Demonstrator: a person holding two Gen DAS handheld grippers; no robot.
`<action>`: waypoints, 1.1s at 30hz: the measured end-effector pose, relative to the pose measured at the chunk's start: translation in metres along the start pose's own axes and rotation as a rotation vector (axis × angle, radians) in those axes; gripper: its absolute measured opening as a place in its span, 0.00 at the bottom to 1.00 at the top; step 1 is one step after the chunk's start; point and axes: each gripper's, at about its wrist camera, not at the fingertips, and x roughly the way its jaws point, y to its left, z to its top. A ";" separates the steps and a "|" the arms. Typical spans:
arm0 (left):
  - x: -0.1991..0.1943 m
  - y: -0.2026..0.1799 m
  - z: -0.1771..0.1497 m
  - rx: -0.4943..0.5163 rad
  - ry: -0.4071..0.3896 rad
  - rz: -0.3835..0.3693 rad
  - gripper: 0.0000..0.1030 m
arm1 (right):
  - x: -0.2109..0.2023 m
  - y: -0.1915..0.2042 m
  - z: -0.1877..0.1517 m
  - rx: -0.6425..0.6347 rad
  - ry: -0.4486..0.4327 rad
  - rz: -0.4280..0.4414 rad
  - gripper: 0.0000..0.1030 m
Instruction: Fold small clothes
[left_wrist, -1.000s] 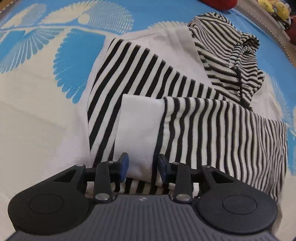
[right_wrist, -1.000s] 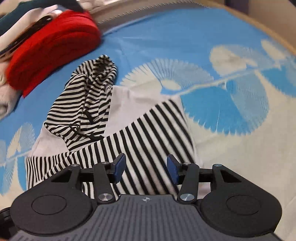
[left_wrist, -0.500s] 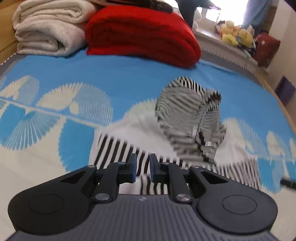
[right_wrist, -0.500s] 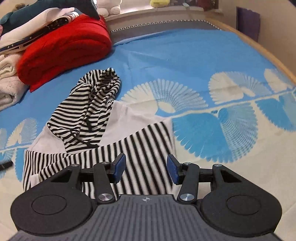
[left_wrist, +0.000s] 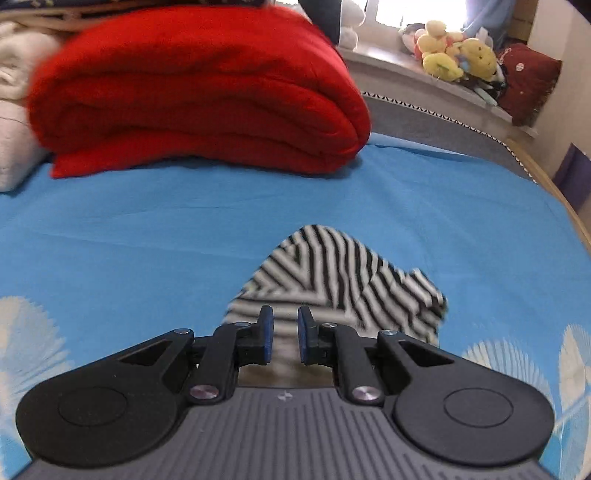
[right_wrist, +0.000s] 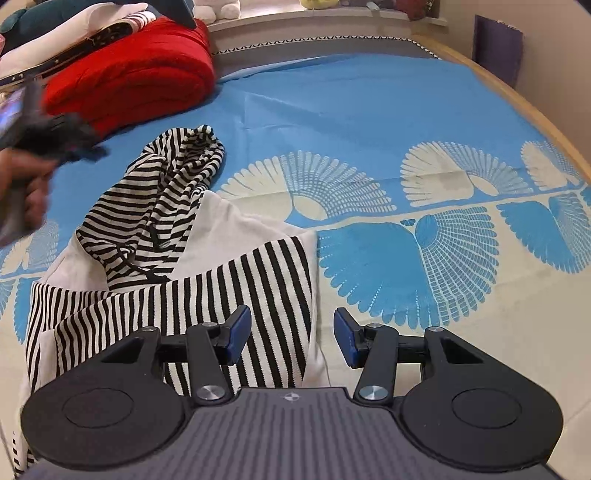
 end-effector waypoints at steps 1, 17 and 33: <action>0.018 -0.004 0.006 -0.009 0.003 0.005 0.18 | 0.001 0.000 0.000 0.001 0.001 0.001 0.52; 0.074 -0.023 0.008 0.148 0.029 0.122 0.01 | 0.010 -0.004 0.007 0.020 0.018 0.003 0.52; -0.278 0.059 -0.279 0.422 0.034 -0.321 0.10 | -0.030 -0.018 0.012 0.210 -0.075 0.051 0.51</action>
